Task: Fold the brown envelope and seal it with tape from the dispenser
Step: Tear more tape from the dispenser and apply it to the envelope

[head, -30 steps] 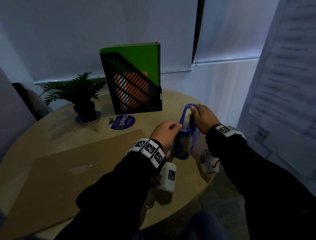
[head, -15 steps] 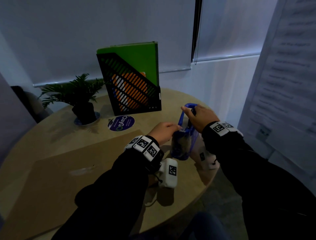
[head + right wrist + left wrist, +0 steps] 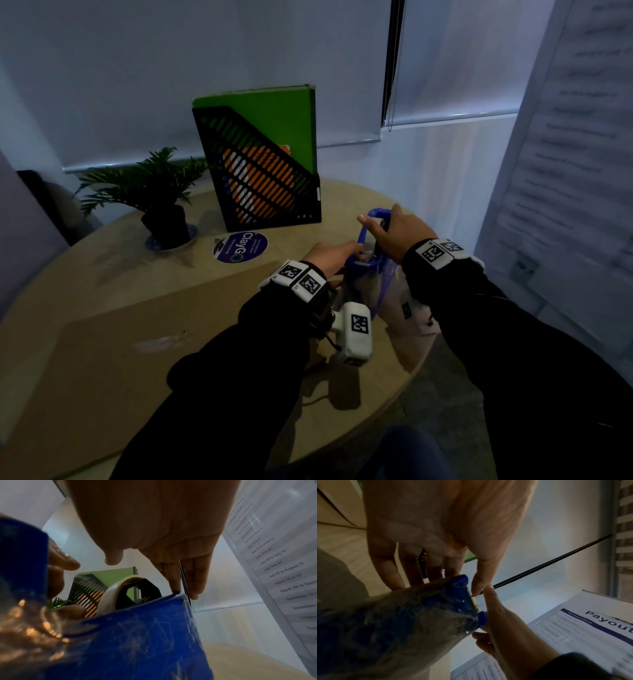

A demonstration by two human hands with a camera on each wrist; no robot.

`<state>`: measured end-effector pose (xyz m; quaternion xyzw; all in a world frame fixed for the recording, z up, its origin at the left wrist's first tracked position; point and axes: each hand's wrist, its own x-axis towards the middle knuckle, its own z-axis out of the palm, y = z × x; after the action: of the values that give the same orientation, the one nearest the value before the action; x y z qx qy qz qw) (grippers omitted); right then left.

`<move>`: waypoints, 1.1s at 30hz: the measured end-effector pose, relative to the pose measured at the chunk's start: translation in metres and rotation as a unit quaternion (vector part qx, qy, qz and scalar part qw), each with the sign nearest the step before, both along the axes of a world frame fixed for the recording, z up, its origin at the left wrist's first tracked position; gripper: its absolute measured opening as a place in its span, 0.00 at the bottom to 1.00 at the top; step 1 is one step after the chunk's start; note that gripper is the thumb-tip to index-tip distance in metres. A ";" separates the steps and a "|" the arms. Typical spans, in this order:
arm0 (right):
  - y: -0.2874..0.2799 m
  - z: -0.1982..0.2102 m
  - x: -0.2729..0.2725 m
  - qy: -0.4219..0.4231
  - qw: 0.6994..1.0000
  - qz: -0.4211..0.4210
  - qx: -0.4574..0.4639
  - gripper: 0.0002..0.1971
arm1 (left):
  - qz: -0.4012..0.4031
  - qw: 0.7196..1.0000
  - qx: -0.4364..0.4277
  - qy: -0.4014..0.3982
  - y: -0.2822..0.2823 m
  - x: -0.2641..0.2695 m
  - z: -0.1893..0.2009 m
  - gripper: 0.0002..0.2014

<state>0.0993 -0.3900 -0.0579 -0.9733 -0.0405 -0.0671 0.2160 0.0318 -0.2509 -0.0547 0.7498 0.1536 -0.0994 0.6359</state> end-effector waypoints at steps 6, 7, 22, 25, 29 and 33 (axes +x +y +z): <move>0.000 -0.001 0.000 -0.008 1.000 -0.004 -0.017 0.42 | -0.007 1.000 0.008 -0.010 -0.001 0.005 -0.002 0.14; 0.000 -0.001 0.000 -0.008 1.000 -0.004 -0.016 0.42 | -0.007 1.000 0.010 -0.012 0.000 0.005 -0.003 0.15; 0.001 0.007 -0.012 0.009 1.000 0.005 -0.016 0.38 | -0.050 0.999 -0.005 0.015 -0.001 0.001 0.002 0.14; 0.002 0.009 -0.016 0.005 1.000 0.016 -0.016 0.28 | -0.050 0.998 -0.035 0.000 0.002 0.002 0.007 0.15; 0.002 0.013 -0.020 0.013 1.000 0.020 -0.007 0.25 | -0.050 0.998 -0.031 -0.016 0.004 -0.001 0.013 0.22; 0.002 0.012 -0.020 0.019 1.000 0.016 -0.007 0.30 | -0.043 0.998 -0.040 -0.018 0.011 -0.011 -0.004 0.05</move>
<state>0.0797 -0.3877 -0.0461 -0.9750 -0.0526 -0.0452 0.2112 0.0207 -0.2404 -0.0582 0.7311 0.1057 -0.1195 0.6634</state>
